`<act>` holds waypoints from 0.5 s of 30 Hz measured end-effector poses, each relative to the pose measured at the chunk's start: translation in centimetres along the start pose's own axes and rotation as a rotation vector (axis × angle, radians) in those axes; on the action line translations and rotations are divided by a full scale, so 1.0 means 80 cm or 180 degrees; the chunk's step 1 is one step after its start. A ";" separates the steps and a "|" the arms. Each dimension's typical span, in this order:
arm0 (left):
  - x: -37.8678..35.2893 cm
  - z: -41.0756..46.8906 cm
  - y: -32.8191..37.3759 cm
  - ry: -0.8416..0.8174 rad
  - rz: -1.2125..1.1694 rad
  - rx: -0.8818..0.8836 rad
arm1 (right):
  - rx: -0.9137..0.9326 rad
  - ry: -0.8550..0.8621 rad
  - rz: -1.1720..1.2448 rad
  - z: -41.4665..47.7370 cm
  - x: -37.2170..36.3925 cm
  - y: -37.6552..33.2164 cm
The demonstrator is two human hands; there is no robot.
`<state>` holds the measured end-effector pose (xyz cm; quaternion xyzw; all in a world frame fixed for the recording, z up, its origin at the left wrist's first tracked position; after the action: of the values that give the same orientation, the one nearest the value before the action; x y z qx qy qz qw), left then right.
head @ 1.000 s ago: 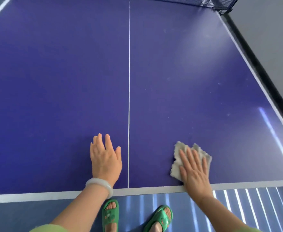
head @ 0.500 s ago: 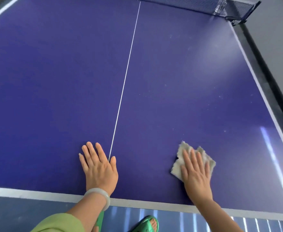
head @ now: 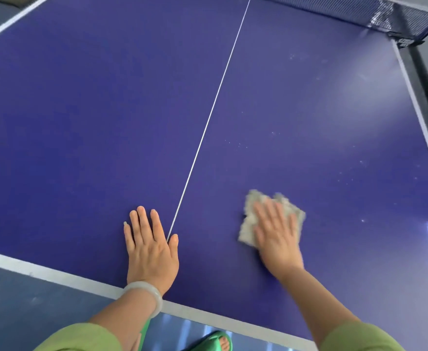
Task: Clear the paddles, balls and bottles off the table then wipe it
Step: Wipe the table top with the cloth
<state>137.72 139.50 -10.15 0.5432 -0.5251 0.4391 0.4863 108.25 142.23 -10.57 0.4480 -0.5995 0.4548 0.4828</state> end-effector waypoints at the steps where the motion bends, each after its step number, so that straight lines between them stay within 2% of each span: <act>1: 0.000 0.000 0.000 -0.0006 0.0018 0.0000 | -0.0766 0.0034 0.0187 -0.002 0.006 0.050; 3: 0.001 -0.001 0.000 -0.0016 0.0030 0.0002 | -0.1965 -0.0034 0.0541 -0.030 0.009 0.107; 5: 0.002 -0.001 0.000 -0.0021 0.0044 0.0033 | -0.2169 -0.0099 0.0517 -0.051 0.010 0.092; 7: 0.004 -0.001 0.001 -0.0032 0.0079 0.0049 | -0.1745 -0.0122 0.0398 -0.048 0.003 0.039; 12: 0.001 0.001 0.001 -0.0056 0.0080 0.0082 | 0.0317 -0.0258 0.0196 0.029 -0.010 -0.134; 15: 0.001 0.001 0.001 -0.0039 0.0090 0.0093 | 0.0964 -0.0364 0.0065 0.082 -0.004 -0.187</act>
<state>137.65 139.40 -10.08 0.5455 -0.5292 0.4502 0.4688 121.79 133.05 -9.99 0.5347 -0.5551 0.5186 0.3702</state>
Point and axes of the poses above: each hand's wrist, its own z-axis towards the middle knuckle, its own x-axis out of the back of the hand, y = z × x, the point moved 8 cm from there along z, towards the middle knuckle, and after that the axes turned 2 degrees about -y, right-handed, at the moved point
